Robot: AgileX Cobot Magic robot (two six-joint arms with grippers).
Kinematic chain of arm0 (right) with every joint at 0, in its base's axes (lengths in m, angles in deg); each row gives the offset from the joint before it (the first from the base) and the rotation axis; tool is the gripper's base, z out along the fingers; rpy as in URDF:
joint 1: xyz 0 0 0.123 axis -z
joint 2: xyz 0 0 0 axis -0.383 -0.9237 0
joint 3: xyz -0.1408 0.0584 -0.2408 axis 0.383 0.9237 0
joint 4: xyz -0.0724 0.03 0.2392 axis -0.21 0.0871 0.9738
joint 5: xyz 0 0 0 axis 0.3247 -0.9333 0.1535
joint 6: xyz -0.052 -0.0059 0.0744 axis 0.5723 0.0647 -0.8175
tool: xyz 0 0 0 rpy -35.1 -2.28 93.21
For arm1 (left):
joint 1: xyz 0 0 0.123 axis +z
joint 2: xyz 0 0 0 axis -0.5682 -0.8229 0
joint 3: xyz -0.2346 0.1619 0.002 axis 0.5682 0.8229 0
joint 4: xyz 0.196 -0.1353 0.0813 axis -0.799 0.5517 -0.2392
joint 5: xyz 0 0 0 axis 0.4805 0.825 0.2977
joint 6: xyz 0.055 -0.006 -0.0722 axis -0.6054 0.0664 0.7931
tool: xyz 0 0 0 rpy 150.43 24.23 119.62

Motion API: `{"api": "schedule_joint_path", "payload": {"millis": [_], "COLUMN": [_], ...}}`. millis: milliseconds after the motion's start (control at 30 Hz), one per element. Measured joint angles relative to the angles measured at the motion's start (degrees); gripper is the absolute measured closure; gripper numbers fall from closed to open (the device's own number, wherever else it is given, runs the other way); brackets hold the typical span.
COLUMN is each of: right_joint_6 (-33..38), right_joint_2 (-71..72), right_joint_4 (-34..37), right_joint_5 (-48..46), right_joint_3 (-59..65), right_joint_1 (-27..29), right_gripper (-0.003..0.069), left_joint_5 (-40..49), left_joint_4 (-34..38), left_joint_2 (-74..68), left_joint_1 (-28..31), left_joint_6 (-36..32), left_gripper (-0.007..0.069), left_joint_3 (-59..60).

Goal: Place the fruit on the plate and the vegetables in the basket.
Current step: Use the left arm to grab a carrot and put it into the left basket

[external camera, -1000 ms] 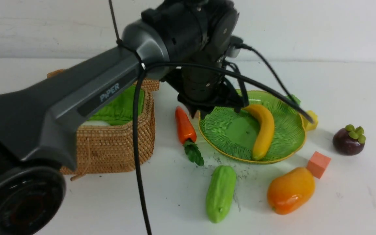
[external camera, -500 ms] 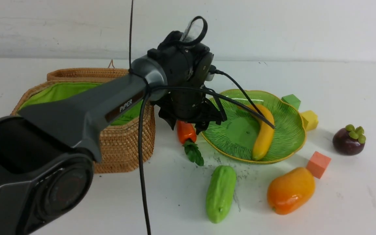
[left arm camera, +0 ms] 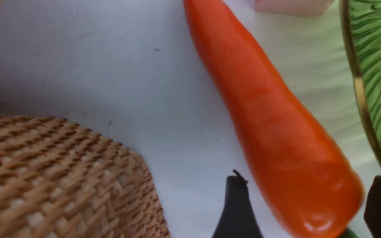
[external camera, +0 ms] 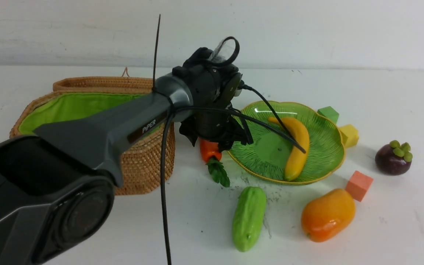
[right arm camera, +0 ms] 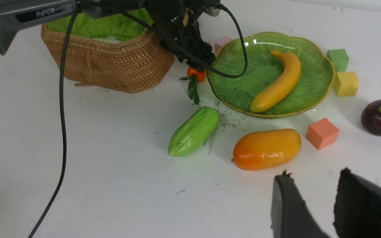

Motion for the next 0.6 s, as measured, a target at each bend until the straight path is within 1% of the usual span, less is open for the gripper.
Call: {"api": "schedule_joint_path", "payload": {"millis": [600], "right_joint_6": [0.00], "right_joint_2": [0.00], "right_joint_4": [-0.05], "right_joint_5": [0.03], "right_joint_3": [0.00], "right_joint_1": [0.00], "right_gripper": [0.0428], "left_joint_5": [-0.53], "left_joint_4": [0.25], "left_joint_2": [-1.24], "left_joint_1": [1.70], "left_joint_6": [0.00], "left_gripper": [0.0134], "left_joint_3": [0.00]}}
